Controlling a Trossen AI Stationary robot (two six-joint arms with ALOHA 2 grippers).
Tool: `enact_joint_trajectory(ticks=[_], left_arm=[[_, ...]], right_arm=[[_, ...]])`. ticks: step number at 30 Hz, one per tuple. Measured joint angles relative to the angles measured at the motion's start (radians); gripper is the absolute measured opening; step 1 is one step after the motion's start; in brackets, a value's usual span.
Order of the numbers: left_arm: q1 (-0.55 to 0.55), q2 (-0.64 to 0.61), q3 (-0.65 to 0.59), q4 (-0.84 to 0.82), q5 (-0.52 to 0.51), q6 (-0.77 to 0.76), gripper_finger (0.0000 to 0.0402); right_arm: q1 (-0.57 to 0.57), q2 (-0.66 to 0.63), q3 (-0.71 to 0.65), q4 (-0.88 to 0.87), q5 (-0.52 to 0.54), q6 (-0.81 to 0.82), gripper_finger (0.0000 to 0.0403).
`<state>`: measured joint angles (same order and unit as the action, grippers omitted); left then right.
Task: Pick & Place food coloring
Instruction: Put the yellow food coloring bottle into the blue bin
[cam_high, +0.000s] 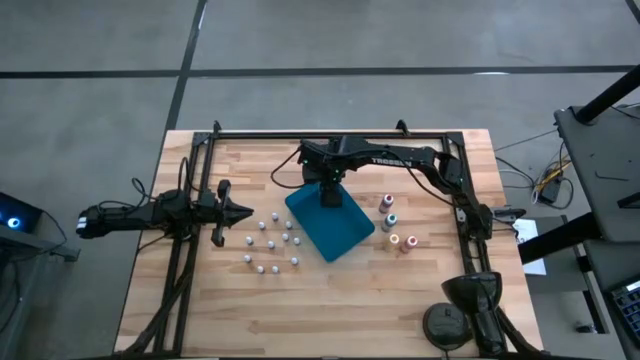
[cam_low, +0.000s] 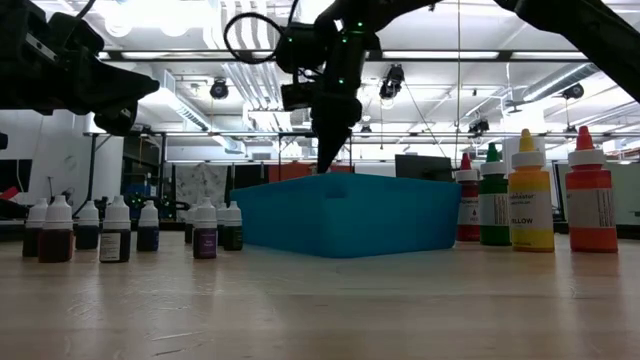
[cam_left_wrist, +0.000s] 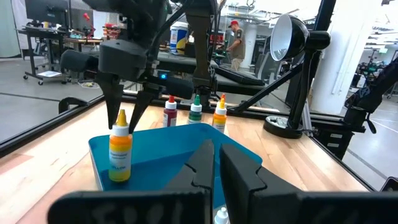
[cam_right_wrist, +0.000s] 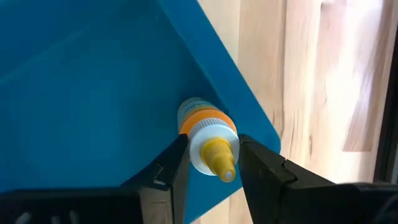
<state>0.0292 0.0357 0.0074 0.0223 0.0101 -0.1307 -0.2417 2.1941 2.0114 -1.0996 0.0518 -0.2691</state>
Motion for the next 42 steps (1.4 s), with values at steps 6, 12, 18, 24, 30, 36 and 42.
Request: enact_joint_trajectory(ticks=[6,12,18,24,30,36,42], left_arm=[[0.0,0.0,0.0,0.0,0.0,0.0,0.0],[0.0,0.0,0.0,0.0,0.0,0.0,0.0],[0.0,0.0,0.0,0.0,0.0,0.0,0.0],[0.0,0.0,0.0,0.0,0.0,0.0,0.0],[0.0,0.0,0.0,0.0,0.0,0.0,0.0],[0.0,0.0,0.0,0.0,0.0,0.0,0.0],[0.0,0.0,0.0,0.0,0.0,0.0,0.0]], right_arm=[[0.01,-0.001,0.028,0.02,0.0,-0.003,0.0107],[0.021,-0.001,0.042,0.022,0.0,-0.004,0.0107],[0.032,-0.001,0.043,0.027,0.0,-0.005,0.0107],[0.032,0.012,0.043,0.041,0.0,-0.015,0.0107],[0.032,0.046,0.043,0.037,0.0,-0.015,0.0107],[0.026,0.047,0.043,0.034,0.001,-0.012,0.0107],[0.016,0.047,0.043,0.035,0.004,-0.011,0.0107]])
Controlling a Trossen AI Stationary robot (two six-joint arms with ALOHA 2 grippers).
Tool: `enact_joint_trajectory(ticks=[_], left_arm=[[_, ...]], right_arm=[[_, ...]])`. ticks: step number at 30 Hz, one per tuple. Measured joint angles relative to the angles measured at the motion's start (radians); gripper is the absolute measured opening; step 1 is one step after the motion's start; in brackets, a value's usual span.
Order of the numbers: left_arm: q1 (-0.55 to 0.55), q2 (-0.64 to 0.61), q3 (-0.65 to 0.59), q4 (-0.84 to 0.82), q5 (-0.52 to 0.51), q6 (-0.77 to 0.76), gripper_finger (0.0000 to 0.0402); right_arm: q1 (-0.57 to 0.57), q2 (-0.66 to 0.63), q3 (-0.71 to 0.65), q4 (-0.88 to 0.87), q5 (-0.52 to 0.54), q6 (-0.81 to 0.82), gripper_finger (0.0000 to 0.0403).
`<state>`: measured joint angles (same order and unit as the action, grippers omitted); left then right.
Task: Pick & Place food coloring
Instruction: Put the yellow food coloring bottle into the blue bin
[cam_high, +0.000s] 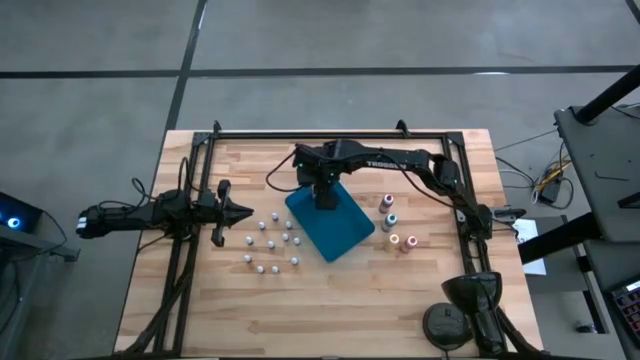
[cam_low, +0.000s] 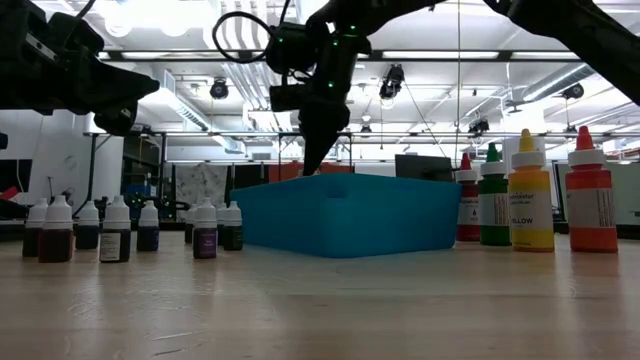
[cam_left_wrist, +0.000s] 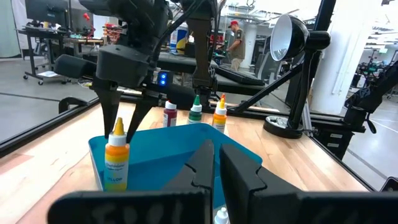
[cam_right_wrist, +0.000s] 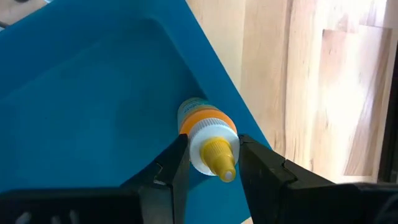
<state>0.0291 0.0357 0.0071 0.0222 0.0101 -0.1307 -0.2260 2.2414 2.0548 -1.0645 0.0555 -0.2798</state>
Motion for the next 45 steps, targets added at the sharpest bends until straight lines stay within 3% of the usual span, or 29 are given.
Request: enact_joint_trajectory(ticks=[45], left_arm=[[0.0,0.0,0.0,0.0,0.0,0.0,0.0]], right_arm=[[-0.023,0.0,-0.003,-0.052,-0.002,0.018,0.0107]])
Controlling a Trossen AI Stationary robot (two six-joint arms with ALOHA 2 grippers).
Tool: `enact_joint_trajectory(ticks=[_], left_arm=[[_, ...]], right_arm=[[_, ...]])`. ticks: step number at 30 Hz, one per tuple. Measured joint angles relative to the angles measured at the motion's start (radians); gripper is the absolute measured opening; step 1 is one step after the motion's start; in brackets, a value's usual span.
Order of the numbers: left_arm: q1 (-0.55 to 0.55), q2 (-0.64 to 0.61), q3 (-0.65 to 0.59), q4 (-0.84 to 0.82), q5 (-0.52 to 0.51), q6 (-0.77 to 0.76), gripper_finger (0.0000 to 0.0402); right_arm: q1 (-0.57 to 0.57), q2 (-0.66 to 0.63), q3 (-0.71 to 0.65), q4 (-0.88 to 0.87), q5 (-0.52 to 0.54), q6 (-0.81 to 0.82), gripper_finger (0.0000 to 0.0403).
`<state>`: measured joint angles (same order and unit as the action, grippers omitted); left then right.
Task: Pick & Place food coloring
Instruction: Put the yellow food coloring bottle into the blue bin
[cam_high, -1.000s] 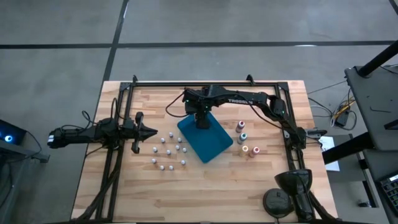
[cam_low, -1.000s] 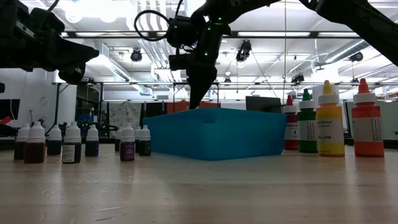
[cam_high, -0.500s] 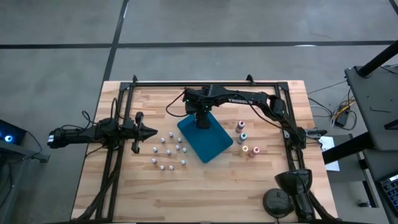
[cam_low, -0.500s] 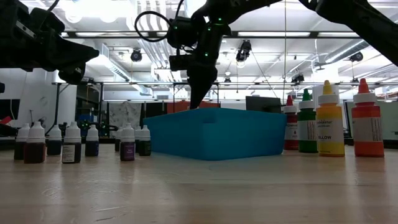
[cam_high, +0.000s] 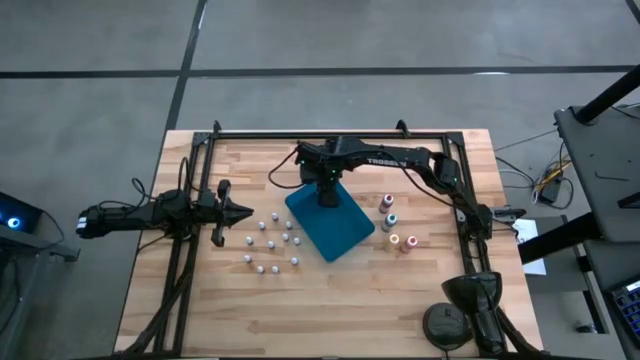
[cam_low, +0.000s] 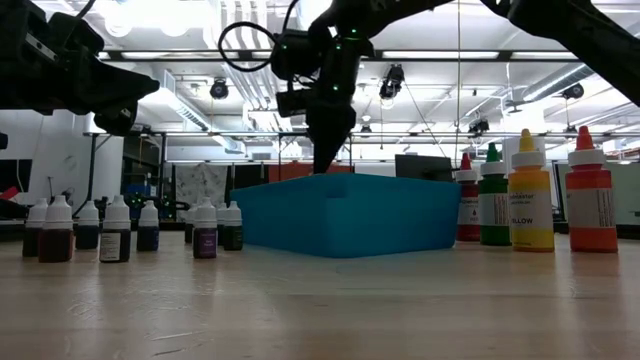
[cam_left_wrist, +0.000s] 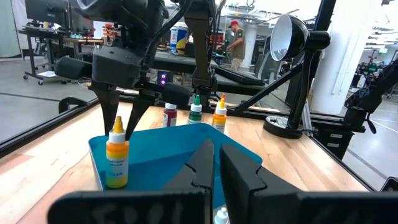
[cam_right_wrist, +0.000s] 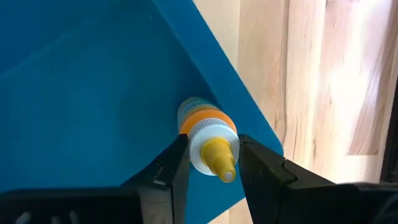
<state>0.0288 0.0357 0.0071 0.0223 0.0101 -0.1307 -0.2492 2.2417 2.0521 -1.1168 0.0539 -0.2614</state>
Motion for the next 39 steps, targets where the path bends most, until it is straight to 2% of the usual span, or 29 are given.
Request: enact_joint_trajectory(ticks=[33,39], left_arm=[[0.0,0.0,0.0,0.0,0.0,0.0,0.0],[0.0,0.0,0.0,0.0,0.0,0.0,0.0]], right_arm=[[-0.065,0.0,-0.001,-0.01,0.001,0.026,0.0108],[-0.066,0.0,-0.001,-0.009,0.002,0.026,0.0139]])
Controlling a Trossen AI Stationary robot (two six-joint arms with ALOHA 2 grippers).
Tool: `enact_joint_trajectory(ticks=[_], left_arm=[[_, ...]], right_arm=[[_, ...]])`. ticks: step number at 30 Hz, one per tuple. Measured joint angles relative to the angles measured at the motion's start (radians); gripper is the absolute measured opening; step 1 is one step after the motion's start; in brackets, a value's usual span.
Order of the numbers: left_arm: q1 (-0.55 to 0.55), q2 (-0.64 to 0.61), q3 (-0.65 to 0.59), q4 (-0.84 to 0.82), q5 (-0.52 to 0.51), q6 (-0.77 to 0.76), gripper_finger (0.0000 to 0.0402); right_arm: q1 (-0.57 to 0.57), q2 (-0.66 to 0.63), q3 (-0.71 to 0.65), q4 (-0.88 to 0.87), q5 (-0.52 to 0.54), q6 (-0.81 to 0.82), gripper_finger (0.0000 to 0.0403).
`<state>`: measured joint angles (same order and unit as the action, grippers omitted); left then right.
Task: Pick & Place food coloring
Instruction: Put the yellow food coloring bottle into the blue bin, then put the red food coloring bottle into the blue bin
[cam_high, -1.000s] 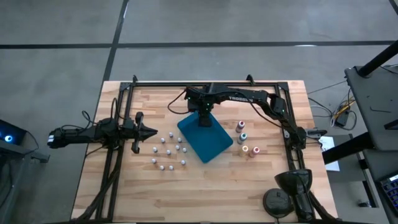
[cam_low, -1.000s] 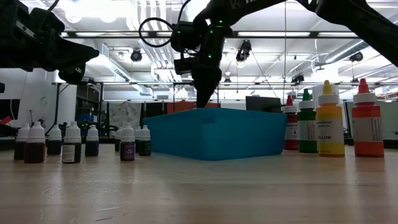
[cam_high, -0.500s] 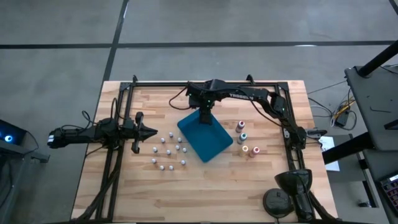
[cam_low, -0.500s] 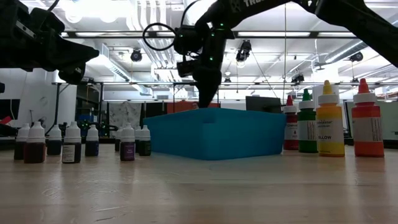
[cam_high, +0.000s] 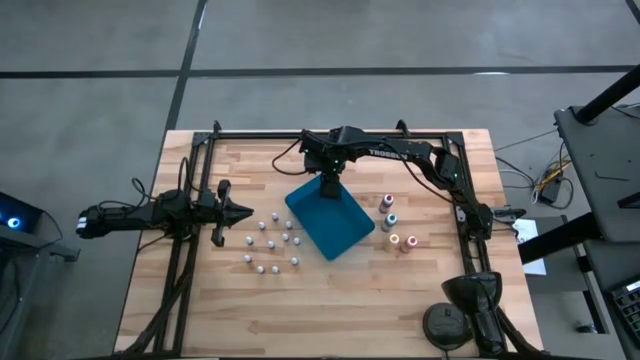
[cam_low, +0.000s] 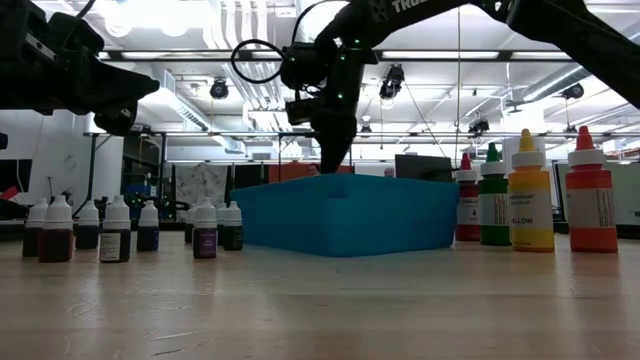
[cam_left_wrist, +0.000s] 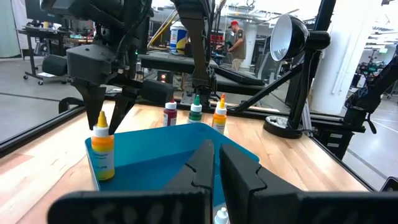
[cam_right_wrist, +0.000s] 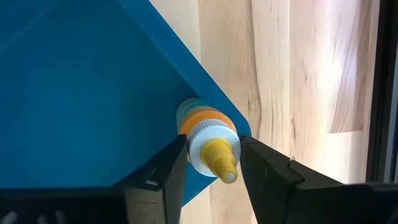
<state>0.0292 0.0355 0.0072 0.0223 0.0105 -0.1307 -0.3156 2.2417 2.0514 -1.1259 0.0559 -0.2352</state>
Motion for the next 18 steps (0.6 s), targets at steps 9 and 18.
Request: enact_joint_trajectory(ticks=[9,18], left_arm=[[0.0,0.0,0.0,0.0,0.0,0.0,0.0],[0.0,0.0,0.0,0.0,0.0,0.0,0.0]], right_arm=[[0.0,-0.001,0.0,0.0,0.0,0.0,0.0183],[0.0,-0.055,-0.001,-0.024,0.0,-0.003,0.0196]])
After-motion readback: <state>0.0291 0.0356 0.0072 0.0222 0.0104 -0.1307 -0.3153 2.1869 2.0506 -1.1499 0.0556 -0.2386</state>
